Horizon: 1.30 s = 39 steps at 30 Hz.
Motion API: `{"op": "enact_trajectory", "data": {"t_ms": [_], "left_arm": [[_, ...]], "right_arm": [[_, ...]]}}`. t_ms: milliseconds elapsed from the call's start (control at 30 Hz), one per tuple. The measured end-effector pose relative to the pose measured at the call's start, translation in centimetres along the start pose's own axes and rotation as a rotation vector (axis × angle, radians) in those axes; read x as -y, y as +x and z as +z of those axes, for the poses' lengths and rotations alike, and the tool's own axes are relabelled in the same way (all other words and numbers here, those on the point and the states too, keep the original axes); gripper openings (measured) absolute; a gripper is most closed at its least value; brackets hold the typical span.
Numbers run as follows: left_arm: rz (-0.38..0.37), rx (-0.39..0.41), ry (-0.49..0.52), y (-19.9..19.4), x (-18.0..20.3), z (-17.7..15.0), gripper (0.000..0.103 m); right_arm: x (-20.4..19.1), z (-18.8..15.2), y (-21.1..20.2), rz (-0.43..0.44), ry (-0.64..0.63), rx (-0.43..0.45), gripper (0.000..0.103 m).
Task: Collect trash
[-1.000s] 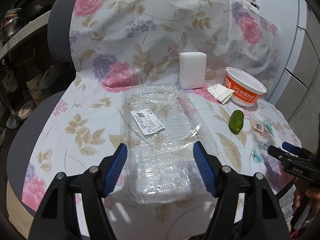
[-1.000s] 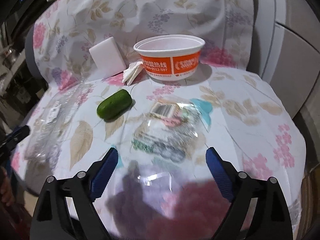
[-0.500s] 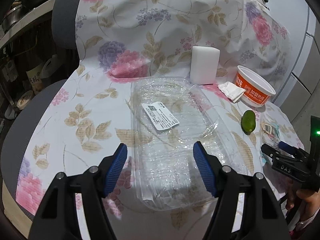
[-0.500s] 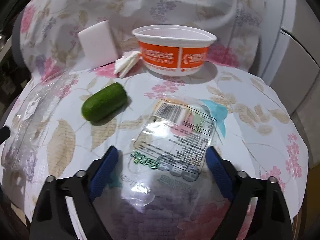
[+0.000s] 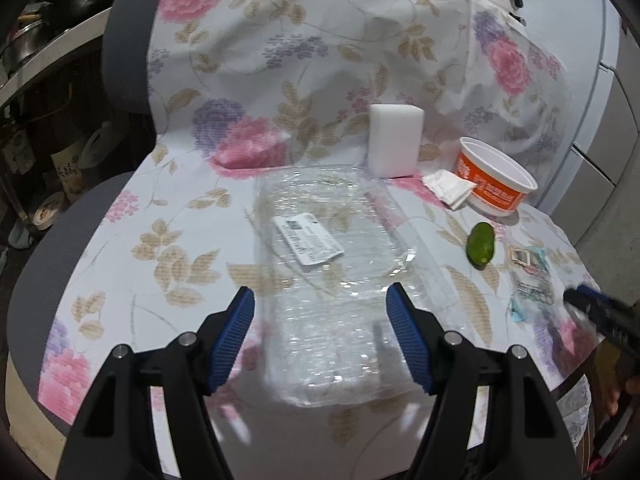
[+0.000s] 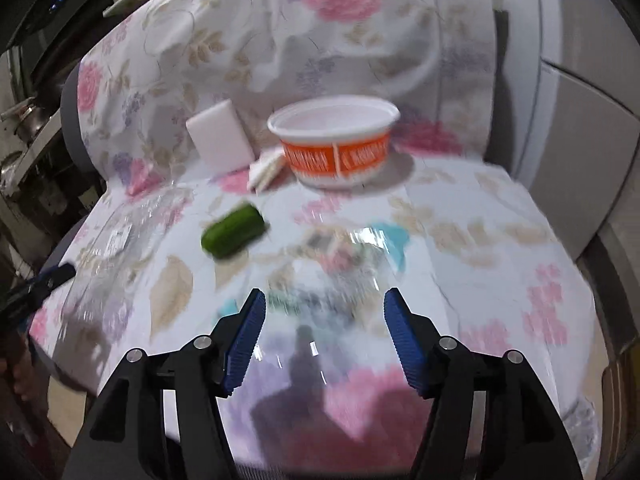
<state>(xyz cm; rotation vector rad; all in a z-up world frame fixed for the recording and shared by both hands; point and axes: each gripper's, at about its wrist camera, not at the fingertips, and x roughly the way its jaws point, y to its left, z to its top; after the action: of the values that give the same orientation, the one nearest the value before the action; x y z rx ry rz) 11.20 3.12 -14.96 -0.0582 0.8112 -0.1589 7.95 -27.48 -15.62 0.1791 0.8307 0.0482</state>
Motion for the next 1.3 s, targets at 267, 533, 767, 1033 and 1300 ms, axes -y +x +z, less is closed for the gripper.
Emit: {"op": "enact_trajectory", "data": {"t_ms": [267, 533, 767, 1033, 1300], "left_arm": [[-0.013, -0.003, 0.033, 0.1, 1.6, -0.1, 0.067], [0.011, -0.009, 0.025, 0.4, 1.2, 0.0, 0.067], [0.024, -0.010, 0.013, 0.5, 0.5, 0.0, 0.067], [0.025, -0.003, 0.019, 0.1, 0.5, 0.2, 0.067], [0.042, -0.010, -0.011, -0.1, -0.5, 0.1, 0.067]], "right_arm": [[0.8, -2.1, 1.0, 0.111, 0.048, -0.051, 0.046], [1.8, 0.4, 3.6, 0.156, 0.158, -0.029, 0.048], [2.2, 2.5, 5.5, 0.184, 0.249, -0.005, 0.028], [1.4, 4.9, 6.2, 0.153, 0.251, 0.021, 0.018], [0.2, 3.8, 2.7, -0.022, 0.077, 0.069, 0.000]]}}
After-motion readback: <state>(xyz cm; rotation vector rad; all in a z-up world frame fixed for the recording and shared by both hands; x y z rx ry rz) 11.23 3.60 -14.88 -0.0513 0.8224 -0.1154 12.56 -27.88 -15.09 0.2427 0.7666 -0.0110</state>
